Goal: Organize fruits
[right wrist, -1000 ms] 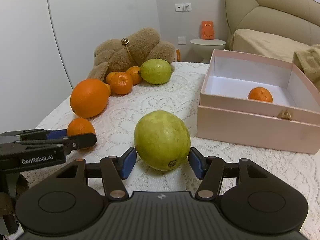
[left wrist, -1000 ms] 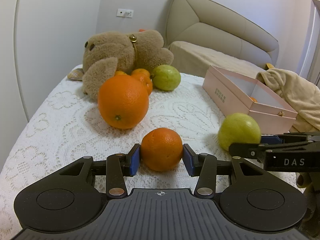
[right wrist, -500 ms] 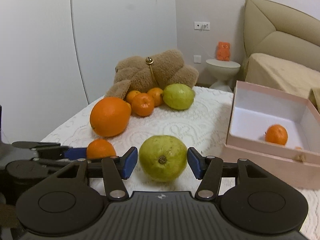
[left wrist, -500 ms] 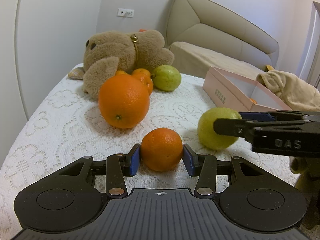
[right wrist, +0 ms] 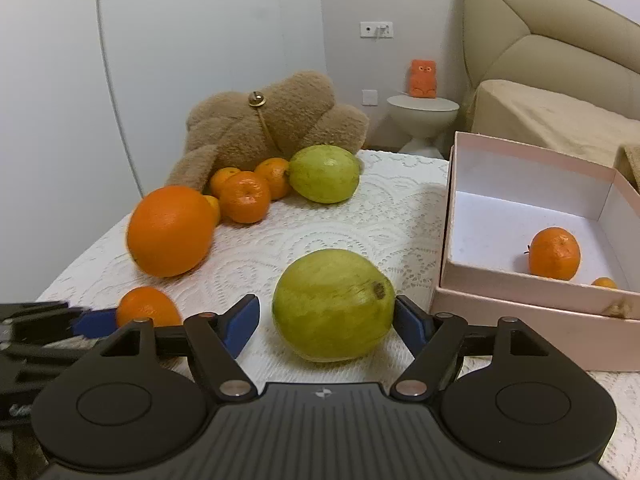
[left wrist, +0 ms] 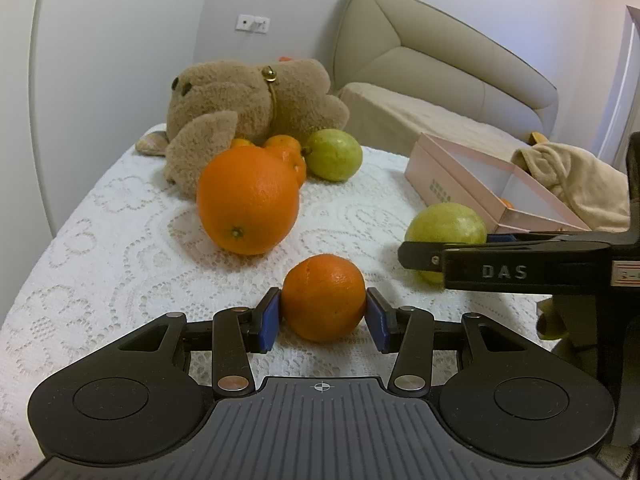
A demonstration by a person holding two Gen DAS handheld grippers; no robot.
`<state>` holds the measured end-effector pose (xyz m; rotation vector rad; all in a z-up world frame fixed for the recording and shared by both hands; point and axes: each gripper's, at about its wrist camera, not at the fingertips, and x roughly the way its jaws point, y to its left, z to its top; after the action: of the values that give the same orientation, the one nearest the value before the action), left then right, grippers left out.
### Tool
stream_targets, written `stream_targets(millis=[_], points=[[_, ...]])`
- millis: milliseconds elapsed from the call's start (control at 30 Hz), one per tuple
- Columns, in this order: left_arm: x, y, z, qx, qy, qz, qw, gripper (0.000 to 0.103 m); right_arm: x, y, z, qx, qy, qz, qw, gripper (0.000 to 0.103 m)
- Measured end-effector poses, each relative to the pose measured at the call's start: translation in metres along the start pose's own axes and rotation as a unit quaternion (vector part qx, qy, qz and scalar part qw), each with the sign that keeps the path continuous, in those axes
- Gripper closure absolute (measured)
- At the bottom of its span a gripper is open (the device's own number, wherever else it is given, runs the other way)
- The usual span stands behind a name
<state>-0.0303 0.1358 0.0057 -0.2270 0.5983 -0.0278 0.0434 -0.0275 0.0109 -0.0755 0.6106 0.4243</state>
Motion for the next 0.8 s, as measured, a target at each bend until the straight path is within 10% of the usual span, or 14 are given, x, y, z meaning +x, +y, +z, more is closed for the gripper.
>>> stream_targets(millis=[800], points=[[0.020, -0.017, 0.010, 0.029, 0.018, 0.030, 0.9990, 0.053, -0.025, -0.009, -0.023, 0.034, -0.004, 0.055, 0.998, 0.037]])
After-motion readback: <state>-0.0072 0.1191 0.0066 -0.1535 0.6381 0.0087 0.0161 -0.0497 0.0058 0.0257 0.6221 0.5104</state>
